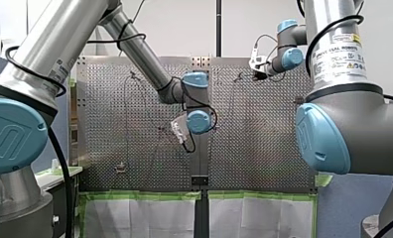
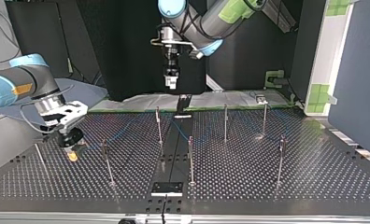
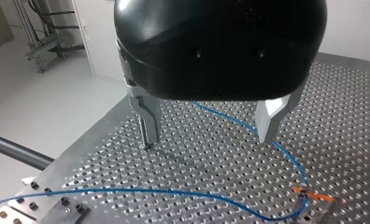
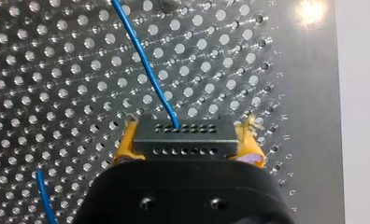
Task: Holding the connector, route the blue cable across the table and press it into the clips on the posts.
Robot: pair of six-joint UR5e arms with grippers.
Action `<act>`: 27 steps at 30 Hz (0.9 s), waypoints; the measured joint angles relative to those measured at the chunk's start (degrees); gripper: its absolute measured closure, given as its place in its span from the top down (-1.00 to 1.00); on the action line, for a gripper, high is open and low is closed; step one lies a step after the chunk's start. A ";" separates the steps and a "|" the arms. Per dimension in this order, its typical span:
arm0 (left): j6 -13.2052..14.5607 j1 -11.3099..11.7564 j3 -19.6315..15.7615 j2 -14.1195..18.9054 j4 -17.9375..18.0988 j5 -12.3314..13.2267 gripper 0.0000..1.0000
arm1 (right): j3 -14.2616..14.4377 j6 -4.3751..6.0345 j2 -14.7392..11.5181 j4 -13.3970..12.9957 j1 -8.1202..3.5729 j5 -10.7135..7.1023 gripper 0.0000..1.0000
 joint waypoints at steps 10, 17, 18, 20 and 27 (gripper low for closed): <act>0.00 0.00 -5.09 0.00 5.10 0.01 1.00 | -0.01 0.04 0.03 0.07 0.00 0.00 -1.00; 0.00 0.00 -8.29 -0.01 8.29 0.01 1.00 | -0.01 0.05 0.01 0.14 0.03 0.00 -1.00; 0.00 0.00 -8.71 -0.01 8.72 0.01 1.00 | 0.00 0.05 0.01 0.16 0.02 0.00 -1.00; 0.00 0.00 -9.70 0.00 9.69 0.01 1.00 | 0.01 0.03 0.01 0.21 0.03 0.00 -1.00; 0.00 0.00 -13.57 0.00 13.57 0.01 1.00 | 0.02 0.03 -0.03 0.28 0.03 0.01 -1.00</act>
